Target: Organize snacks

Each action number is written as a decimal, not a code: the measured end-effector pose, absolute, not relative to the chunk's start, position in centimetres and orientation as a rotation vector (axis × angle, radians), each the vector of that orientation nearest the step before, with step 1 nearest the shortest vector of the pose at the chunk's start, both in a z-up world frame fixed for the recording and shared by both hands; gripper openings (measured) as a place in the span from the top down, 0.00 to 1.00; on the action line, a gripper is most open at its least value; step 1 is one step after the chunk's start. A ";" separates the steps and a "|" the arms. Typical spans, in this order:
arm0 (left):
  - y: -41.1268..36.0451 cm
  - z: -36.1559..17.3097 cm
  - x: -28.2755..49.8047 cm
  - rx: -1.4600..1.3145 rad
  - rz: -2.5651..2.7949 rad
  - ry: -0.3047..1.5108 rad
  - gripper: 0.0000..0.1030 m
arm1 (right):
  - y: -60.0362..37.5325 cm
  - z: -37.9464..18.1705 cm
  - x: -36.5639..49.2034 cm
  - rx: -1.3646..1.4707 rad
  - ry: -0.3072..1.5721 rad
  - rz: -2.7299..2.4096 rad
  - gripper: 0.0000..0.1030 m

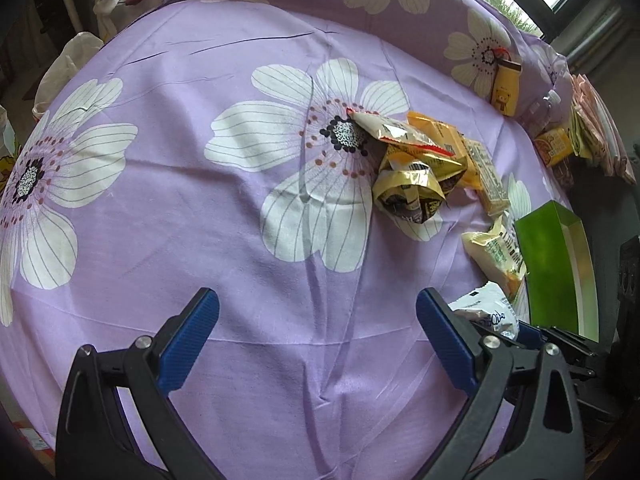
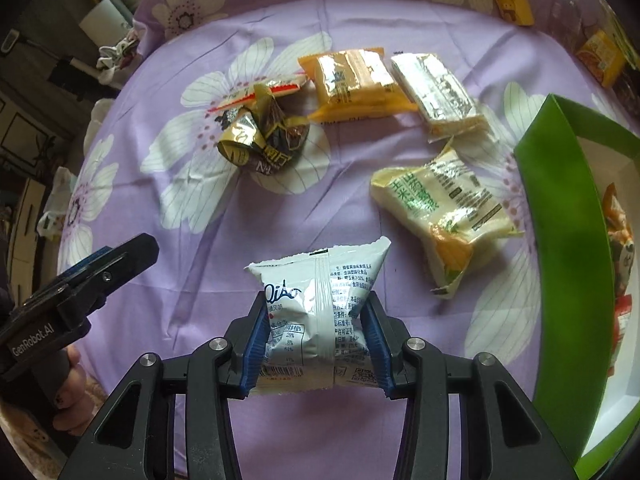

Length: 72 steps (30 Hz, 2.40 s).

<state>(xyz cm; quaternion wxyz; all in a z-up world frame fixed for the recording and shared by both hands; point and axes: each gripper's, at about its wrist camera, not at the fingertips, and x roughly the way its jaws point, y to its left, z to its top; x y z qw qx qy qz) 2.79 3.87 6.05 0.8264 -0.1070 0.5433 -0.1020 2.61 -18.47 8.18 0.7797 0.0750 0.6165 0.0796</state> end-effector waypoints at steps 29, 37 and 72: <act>-5.5 4.1 -0.1 -0.202 -0.590 1.144 0.32 | -22.6 8.3 2.5 0.443 1.257 0.249 0.39; -5.5 3.8 -0.2 -0.252 -0.626 1.155 0.51 | -22.3 6.9 2.7 0.456 1.299 0.269 0.40; -5.2 9.1 -2.6 -0.154 -0.645 0.889 0.60 | -19.1 12.7 -0.1 0.247 1.029 0.260 0.43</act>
